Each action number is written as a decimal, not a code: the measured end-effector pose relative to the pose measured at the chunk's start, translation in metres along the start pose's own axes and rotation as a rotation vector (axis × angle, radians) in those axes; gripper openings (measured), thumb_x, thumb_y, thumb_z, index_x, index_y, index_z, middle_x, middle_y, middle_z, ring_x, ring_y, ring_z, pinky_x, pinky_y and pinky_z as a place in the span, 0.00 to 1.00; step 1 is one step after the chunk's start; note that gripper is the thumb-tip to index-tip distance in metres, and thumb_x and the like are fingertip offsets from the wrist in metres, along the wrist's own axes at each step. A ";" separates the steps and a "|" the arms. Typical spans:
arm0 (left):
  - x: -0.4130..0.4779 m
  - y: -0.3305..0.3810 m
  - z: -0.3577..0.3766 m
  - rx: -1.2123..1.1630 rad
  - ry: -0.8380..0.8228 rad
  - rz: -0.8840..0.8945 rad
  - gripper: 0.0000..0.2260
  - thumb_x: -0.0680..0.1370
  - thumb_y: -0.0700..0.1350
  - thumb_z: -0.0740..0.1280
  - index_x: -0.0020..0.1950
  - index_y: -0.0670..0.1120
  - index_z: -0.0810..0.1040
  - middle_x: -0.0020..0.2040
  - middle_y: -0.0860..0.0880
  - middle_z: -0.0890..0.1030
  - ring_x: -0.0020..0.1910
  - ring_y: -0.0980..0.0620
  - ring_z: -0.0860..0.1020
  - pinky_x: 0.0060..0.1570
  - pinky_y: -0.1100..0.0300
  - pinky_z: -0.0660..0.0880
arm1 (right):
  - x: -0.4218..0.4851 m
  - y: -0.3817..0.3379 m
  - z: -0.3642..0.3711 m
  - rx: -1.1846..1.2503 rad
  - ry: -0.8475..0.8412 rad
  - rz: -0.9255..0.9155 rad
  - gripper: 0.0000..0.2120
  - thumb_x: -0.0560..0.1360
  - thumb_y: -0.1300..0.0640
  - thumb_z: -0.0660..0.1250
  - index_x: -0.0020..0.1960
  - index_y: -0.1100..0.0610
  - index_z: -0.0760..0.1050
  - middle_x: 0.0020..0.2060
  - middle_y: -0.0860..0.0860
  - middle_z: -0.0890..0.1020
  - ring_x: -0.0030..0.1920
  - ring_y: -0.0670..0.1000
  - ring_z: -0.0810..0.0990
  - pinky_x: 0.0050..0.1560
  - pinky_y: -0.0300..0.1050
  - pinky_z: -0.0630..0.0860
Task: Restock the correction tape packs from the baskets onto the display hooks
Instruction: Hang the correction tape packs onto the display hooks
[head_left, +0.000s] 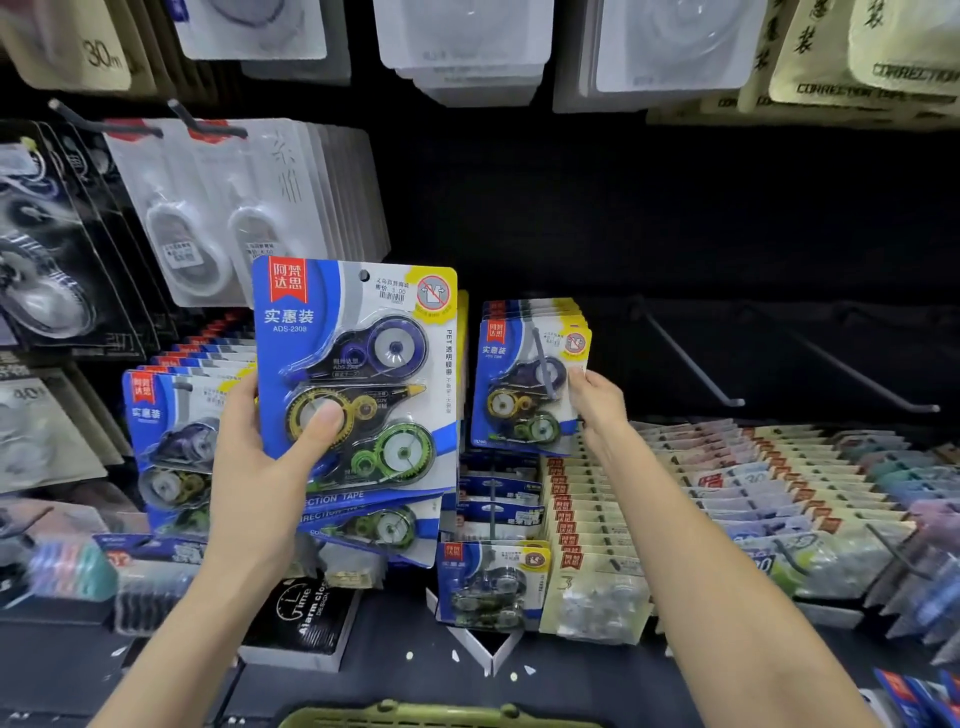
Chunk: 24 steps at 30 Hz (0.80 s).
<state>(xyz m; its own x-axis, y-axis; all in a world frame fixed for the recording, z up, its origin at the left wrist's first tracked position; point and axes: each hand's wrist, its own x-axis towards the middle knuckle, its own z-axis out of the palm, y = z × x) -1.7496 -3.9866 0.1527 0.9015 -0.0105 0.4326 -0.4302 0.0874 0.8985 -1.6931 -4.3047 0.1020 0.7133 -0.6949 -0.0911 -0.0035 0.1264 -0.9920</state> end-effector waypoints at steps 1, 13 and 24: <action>-0.001 0.001 -0.001 -0.013 -0.007 -0.003 0.28 0.65 0.59 0.74 0.64 0.57 0.73 0.59 0.51 0.81 0.58 0.51 0.80 0.61 0.48 0.75 | -0.005 0.000 -0.004 -0.046 -0.025 -0.002 0.10 0.82 0.57 0.62 0.56 0.63 0.78 0.43 0.51 0.81 0.41 0.46 0.77 0.39 0.36 0.76; -0.026 0.001 0.011 -0.075 -0.285 -0.059 0.21 0.72 0.53 0.74 0.63 0.52 0.76 0.52 0.57 0.84 0.50 0.59 0.81 0.48 0.68 0.77 | -0.179 -0.047 -0.041 -0.092 -0.342 -0.468 0.13 0.78 0.44 0.63 0.56 0.52 0.77 0.46 0.45 0.85 0.48 0.42 0.83 0.49 0.38 0.79; -0.047 -0.002 0.042 -0.058 -0.227 -0.164 0.31 0.59 0.53 0.80 0.59 0.55 0.73 0.56 0.56 0.83 0.54 0.58 0.82 0.48 0.63 0.78 | -0.193 -0.025 -0.036 0.026 -0.359 -0.369 0.25 0.70 0.65 0.76 0.61 0.52 0.72 0.55 0.48 0.83 0.56 0.47 0.83 0.57 0.48 0.79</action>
<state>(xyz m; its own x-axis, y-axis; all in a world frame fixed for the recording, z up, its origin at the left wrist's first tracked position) -1.7931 -4.0280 0.1333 0.9224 -0.2517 0.2930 -0.2698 0.1232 0.9550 -1.8562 -4.1991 0.1414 0.8592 -0.4107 0.3052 0.3083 -0.0607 -0.9494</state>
